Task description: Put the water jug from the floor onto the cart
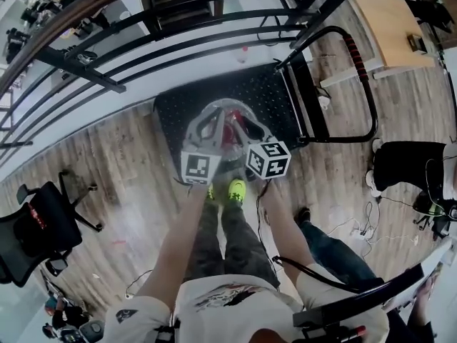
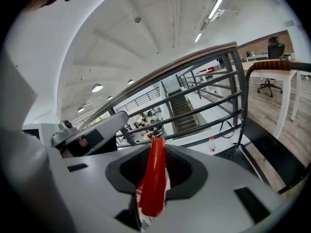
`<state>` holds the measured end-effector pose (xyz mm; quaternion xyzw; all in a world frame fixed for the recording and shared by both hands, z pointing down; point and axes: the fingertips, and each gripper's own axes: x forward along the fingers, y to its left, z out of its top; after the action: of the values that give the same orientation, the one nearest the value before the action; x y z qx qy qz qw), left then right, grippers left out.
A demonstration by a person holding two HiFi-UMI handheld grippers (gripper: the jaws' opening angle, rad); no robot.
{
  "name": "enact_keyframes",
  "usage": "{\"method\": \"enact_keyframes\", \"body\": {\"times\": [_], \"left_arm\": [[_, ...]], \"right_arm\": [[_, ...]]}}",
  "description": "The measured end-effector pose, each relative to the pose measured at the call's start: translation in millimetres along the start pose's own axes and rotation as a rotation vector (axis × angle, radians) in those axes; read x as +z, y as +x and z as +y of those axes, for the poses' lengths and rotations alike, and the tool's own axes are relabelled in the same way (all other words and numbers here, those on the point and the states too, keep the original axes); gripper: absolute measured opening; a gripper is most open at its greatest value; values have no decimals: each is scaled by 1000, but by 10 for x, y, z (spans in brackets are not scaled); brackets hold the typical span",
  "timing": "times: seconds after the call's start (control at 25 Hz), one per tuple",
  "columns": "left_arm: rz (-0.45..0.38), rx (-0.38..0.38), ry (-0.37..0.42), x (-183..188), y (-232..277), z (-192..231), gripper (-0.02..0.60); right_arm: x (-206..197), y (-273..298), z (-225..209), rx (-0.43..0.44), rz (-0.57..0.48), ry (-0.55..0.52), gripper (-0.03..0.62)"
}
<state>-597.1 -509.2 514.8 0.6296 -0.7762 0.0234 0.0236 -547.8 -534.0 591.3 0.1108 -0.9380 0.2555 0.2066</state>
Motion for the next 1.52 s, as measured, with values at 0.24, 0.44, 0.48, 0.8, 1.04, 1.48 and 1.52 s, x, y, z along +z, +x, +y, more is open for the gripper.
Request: {"method": "enact_keyframes", "body": {"times": [0.24,0.44,0.48,0.8,1.04,1.48,1.52], "left_arm": [[41,-32,-3,-242,54,-27,12],[25,-74,-5,-405,141,-154,13],[26,-80,-12,-461,156,-180,12],[4,-150,-18,-781,419,-619,14],[62,-200,-20,-1120,599,-1015,12],[96,-227,-10,-1490,705,-1405,13],[95,-229,-12,-1510,731,-1426,12]], "right_arm": [[-278,34,-472,-86,27,29,94],[-528,5,-855,-141,23,79,94],[-551,-8,-912,-142,2,97,95],[-573,-210,-1310,-208,-126,113,95],[-643,-424,-1520,-328,-129,-139,94],[-650,-716,-2073,-465,-231,-227,94],[-638,-732,-2127,-473,-248,-219,94]]}}
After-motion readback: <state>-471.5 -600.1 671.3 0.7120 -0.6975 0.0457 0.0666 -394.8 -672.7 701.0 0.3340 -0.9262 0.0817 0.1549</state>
